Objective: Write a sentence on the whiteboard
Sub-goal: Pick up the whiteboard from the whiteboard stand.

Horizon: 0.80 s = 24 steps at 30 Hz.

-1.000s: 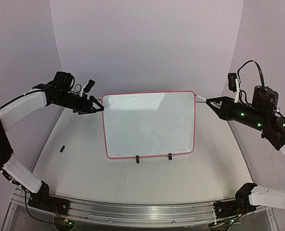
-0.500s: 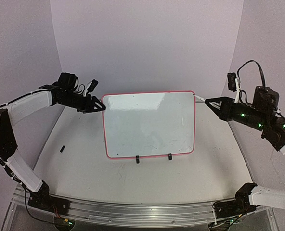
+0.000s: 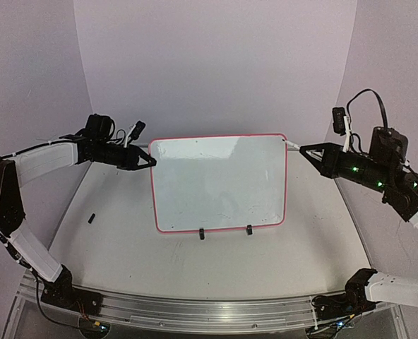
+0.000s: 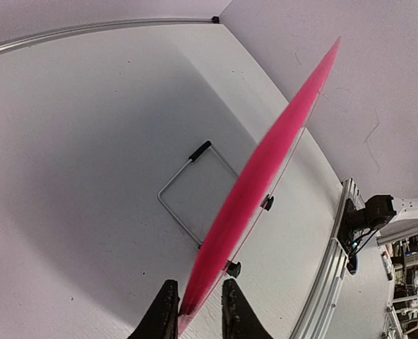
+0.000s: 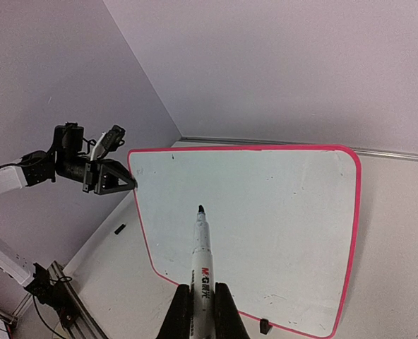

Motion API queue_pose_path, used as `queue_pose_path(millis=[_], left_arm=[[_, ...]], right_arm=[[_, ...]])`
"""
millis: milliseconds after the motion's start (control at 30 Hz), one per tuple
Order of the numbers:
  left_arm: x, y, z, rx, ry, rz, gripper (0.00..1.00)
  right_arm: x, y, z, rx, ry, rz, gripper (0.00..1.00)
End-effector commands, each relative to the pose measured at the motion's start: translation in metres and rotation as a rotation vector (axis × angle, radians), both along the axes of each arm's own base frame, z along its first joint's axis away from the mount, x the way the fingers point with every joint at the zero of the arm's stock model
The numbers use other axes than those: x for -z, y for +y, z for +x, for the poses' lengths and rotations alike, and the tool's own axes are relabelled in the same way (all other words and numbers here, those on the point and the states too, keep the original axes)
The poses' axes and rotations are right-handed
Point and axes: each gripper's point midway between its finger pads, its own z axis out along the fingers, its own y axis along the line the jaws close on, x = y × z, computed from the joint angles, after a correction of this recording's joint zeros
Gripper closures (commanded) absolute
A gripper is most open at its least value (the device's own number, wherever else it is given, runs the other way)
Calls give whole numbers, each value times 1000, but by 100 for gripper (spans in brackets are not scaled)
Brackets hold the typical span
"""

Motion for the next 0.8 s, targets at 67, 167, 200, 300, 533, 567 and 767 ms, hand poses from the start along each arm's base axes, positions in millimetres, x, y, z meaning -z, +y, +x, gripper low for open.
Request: queue_pose_path(millis=[67, 167, 200, 300, 533, 567, 767], left_arm=[[-27, -6, -8, 86, -85, -55, 93], [-24, -9, -14, 134, -81, -66, 100], [-22, -10, -18, 151, -71, -71, 100], [-19, -11, -25, 199, -99, -77, 100], [-13, -14, -33, 258, -127, -98, 100], [-10, -14, -34, 263, -140, -103, 100], [-1, -14, -38, 260, -182, -123, 100]], right_arm=[[-6, 3, 4, -5, -27, 14, 96], [-7, 3, 4, -6, -30, 14, 96], [-7, 3, 4, -7, -28, 13, 96], [-6, 3, 4, -7, -27, 12, 96], [-6, 4, 4, -14, -27, 10, 96], [-6, 5, 4, -15, -27, 10, 96], [-6, 5, 4, -19, -26, 10, 96]])
